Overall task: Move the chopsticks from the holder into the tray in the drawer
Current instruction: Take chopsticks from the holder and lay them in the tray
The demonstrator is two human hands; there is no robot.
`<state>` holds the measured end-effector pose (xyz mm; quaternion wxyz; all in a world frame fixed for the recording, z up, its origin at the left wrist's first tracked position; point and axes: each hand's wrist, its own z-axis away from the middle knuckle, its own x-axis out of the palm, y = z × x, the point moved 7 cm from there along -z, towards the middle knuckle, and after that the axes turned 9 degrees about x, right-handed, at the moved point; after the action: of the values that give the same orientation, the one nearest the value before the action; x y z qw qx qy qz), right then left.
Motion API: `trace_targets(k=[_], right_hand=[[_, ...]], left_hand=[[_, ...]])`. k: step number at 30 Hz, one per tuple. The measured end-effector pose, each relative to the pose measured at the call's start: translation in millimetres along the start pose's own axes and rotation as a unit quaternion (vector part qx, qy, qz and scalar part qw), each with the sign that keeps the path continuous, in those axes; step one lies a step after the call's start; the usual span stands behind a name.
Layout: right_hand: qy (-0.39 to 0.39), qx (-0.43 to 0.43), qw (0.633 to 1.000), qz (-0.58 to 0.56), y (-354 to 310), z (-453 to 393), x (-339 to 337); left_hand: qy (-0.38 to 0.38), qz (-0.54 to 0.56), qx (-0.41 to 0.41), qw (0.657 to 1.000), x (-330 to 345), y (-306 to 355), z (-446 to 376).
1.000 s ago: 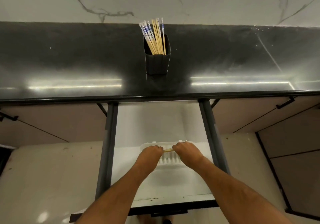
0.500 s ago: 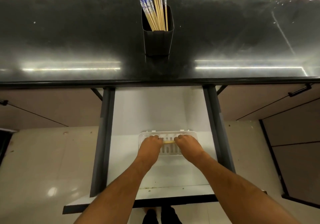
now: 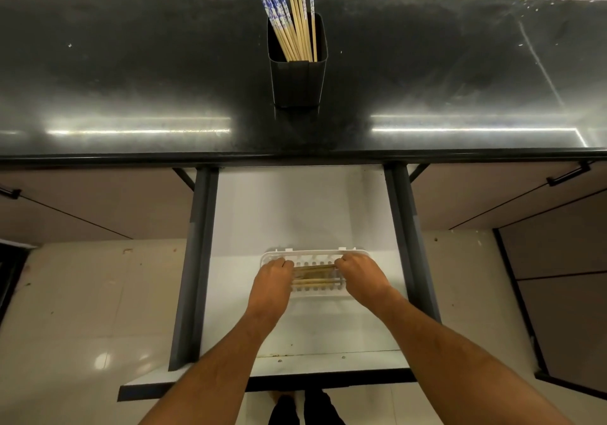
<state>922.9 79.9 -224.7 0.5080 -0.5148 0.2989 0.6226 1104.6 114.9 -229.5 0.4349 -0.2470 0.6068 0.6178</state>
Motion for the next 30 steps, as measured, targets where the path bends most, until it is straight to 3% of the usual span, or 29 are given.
trace_targets(k=[4, 7, 9, 11, 14, 20, 23, 30], right_hand=[[0.065, 0.035, 0.994, -0.075, 11, 8, -12], [0.171, 0.094, 0.963, -0.184, 30, 18, -29], [0.225, 0.174, 0.919, -0.273, 49, 27, -35], [0.236, 0.289, 0.856, -0.358, 69, 33, -32], [0.173, 0.407, 0.775, -0.452, 88, 37, -8], [0.105, 0.422, 0.725, -0.534, 82, 37, 16], [0.105, 0.434, 0.730, -0.518, 81, 35, 16], [0.114, 0.410, 0.802, -0.420, 79, 31, -2]], left_hand=[[0.143, 0.004, 0.002, 0.990, -26, -2, 15], [0.247, 0.083, -0.091, 0.961, -40, -22, 26], [0.300, 0.136, -0.183, 0.926, -44, -40, 32], [0.302, 0.228, -0.281, 0.882, -36, -55, 34], [0.240, 0.326, -0.365, 0.838, -15, -64, 35], [0.221, 0.347, -0.380, 0.829, -5, -59, 34], [0.217, 0.334, -0.379, 0.835, -6, -60, 34], [0.215, 0.280, -0.356, 0.865, -10, -55, 36]])
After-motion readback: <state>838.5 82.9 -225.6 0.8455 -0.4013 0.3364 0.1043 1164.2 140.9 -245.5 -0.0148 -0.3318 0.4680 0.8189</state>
